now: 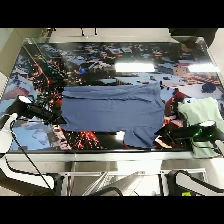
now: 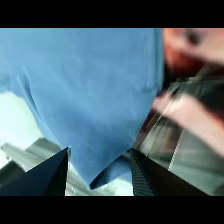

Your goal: Fold the shirts.

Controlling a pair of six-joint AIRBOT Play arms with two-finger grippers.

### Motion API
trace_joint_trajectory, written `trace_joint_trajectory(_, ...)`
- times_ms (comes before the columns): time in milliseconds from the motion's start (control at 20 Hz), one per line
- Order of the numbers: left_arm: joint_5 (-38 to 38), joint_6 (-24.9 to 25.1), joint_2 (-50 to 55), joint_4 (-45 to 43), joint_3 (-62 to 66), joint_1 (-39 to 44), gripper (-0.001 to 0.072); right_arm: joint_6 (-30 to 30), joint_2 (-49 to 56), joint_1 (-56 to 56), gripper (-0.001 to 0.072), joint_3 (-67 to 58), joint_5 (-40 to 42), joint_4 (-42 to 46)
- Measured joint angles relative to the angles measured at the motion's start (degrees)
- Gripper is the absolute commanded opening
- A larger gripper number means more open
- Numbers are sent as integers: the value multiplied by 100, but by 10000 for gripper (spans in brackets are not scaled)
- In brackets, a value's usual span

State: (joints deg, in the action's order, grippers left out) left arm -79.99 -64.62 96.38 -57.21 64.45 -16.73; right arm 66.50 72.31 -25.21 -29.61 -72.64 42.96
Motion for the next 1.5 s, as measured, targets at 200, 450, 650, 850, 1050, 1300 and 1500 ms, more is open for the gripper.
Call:
trace_joint_trajectory(200, -94, 2, 0, 11, 13, 0, 17, 111, 0, 223, 442, 249, 68, -131)
trace_joint_trajectory(450, -122, 7, 0, 20, 17, 0, 18, 293, 59, 496, 432, 326, 358, -350)
trace_joint_trajectory(650, -177, 7, 0, 22, 17, -2, 17, -52, 267, 859, 29, 326, 505, -1027)
trace_joint_trajectory(850, -437, 13, -44, -76, -13, -74, 17, -529, 210, 789, 16, 144, 245, -1390)
trace_joint_trajectory(1050, -636, -2, -343, -372, -352, -310, 17, -302, -269, 549, 16, 127, 98, -732)
trace_joint_trajectory(1300, -741, -79, -852, -728, -721, -796, 17, -7, -1351, 481, 16, 127, 57, -428)
trace_joint_trajectory(1500, -837, -90, -1014, -573, -267, -726, 17, -417, -1314, 636, 16, -619, 232, -1176)
